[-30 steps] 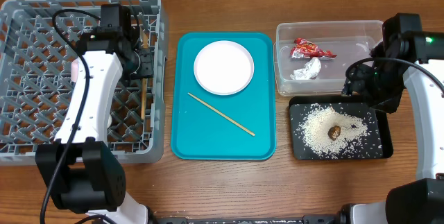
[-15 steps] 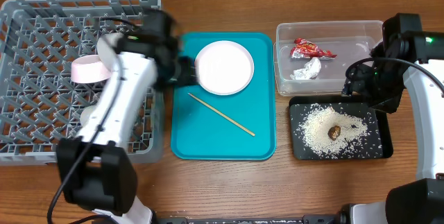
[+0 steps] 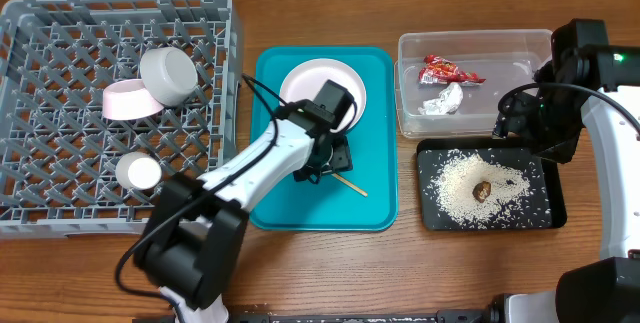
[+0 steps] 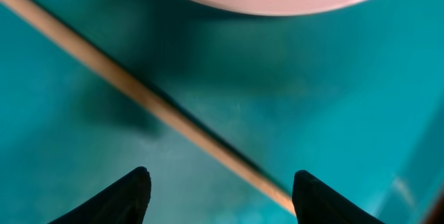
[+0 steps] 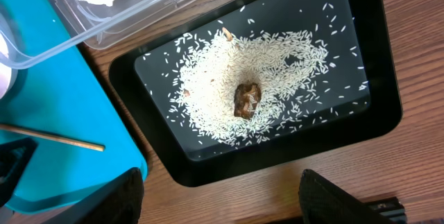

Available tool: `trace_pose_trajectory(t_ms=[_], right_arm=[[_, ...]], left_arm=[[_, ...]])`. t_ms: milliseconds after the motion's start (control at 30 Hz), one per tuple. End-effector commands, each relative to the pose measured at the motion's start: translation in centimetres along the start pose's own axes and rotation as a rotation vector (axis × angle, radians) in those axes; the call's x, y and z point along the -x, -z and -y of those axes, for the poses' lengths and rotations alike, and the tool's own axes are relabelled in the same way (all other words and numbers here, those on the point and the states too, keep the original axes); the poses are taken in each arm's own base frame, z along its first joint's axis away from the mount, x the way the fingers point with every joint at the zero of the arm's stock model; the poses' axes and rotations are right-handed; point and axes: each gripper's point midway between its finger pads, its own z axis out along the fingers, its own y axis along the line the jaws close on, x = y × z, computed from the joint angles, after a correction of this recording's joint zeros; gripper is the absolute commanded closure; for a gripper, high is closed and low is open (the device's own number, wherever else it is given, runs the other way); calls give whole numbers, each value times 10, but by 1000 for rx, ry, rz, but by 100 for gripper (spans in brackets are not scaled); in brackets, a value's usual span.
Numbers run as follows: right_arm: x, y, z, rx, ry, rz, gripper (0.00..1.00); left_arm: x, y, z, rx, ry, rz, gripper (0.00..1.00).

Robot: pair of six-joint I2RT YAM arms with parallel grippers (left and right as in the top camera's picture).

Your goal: Sort waste into correct bins and load items into the dishwasher

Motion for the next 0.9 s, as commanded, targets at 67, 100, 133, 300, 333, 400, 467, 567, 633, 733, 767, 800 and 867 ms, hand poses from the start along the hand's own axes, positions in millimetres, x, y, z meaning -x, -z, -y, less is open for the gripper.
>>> trace_pose_trajectory(t_ms=[67, 100, 133, 300, 333, 400, 467, 567, 633, 733, 767, 800, 867], right_arm=[[-1, 7, -1, 8, 8, 24, 27], [-1, 7, -1, 8, 8, 24, 27], [-1, 7, -1, 8, 8, 24, 27], [-1, 7, -1, 8, 8, 24, 27], [-1, 7, -1, 8, 8, 24, 27], [-1, 7, -1, 8, 8, 24, 27], [-1, 7, -1, 8, 8, 24, 27], [-1, 7, -1, 8, 8, 24, 27], [-1, 7, -1, 8, 8, 24, 27], [-1, 7, -1, 8, 8, 24, 27], [-1, 7, -1, 8, 8, 23, 27], [-1, 7, -1, 8, 8, 23, 27], [-1, 7, -1, 8, 8, 23, 27]], left_arm=[[-8, -36, -18, 104, 44, -44, 33], [-10, -38, -20, 111, 46, -54, 33], [-11, -40, -22, 119, 47, -62, 33], [-14, -37, -30, 140, 61, -80, 64], [-13, -36, -32, 144, 68, -83, 70], [-10, -35, -41, 153, 99, -96, 81], [-8, -34, -47, 153, 122, -107, 90], [-4, -32, -57, 152, 165, -126, 96], [1, -29, -64, 151, 191, -128, 96], [10, -21, -71, 143, 196, -115, 96], [15, -15, -72, 136, 190, -100, 96], [19, -10, -72, 128, 183, -86, 96], [30, 6, -71, 105, 164, -41, 96]])
